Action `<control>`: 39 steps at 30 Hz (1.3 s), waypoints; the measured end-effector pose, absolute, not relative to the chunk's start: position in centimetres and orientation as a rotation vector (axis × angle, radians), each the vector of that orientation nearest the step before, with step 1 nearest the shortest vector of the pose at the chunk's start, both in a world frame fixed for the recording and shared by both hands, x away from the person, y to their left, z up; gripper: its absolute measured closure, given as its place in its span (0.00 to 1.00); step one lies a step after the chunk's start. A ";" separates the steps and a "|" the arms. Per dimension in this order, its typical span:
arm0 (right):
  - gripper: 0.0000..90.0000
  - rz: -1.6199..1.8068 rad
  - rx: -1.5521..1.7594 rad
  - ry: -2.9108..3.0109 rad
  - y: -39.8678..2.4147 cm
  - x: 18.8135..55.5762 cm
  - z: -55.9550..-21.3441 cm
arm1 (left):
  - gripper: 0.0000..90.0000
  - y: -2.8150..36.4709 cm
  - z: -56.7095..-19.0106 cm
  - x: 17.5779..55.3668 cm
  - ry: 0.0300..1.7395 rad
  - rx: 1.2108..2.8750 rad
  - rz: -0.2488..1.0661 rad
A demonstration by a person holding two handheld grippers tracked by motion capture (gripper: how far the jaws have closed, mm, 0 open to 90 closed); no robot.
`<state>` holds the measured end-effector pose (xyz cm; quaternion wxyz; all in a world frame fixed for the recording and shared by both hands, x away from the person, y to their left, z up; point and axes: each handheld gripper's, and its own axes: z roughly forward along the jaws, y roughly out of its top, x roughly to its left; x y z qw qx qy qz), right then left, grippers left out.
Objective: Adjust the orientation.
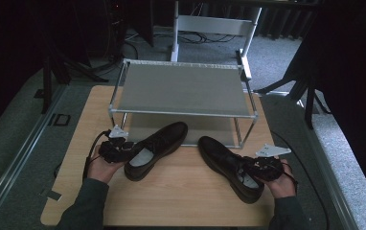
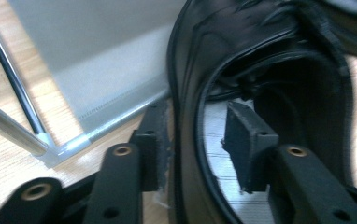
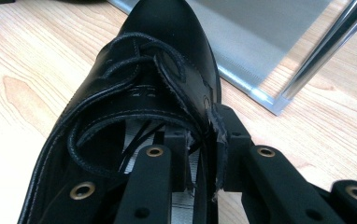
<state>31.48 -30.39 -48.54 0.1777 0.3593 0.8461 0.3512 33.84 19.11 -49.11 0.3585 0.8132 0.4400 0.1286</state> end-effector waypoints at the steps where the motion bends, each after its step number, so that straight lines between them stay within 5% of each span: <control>1: 0.86 0.998 1.021 2.393 -30.4 31.5 -48.6 | 0.77 19.1 -49.3 33.9 1.125 2.095 0.296; 3: 0.86 1.003 1.026 2.393 -30.5 31.5 -48.6 | 0.88 19.0 -49.2 33.8 1.125 2.101 0.314; 12: 0.86 1.021 1.045 2.383 -30.6 31.5 -48.7 | 0.91 18.2 -48.9 32.6 1.080 2.113 0.267; 39: 0.87 1.047 1.045 2.401 -30.7 31.3 -48.5 | 0.83 16.3 -50.2 26.6 1.043 2.009 0.080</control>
